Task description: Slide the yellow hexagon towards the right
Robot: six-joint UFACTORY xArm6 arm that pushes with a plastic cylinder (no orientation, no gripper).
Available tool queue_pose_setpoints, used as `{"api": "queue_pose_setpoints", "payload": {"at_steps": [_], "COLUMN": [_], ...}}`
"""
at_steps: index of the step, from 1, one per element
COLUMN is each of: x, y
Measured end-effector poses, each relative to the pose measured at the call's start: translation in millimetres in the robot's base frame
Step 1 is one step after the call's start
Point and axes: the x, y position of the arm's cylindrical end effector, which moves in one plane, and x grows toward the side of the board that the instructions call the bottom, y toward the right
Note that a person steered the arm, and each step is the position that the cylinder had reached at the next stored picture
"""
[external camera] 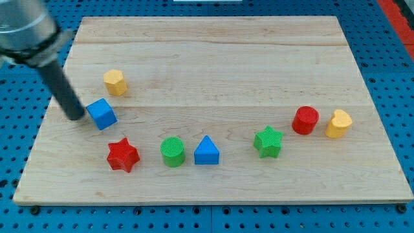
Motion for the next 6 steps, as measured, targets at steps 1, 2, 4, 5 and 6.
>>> {"api": "queue_pose_setpoints", "payload": {"at_steps": [1, 2, 4, 5, 6], "x": [4.6, -6.6, -79.1, -80.2, -80.3], "y": [30.1, -17.8, -45.4, -0.5, 41.0]}}
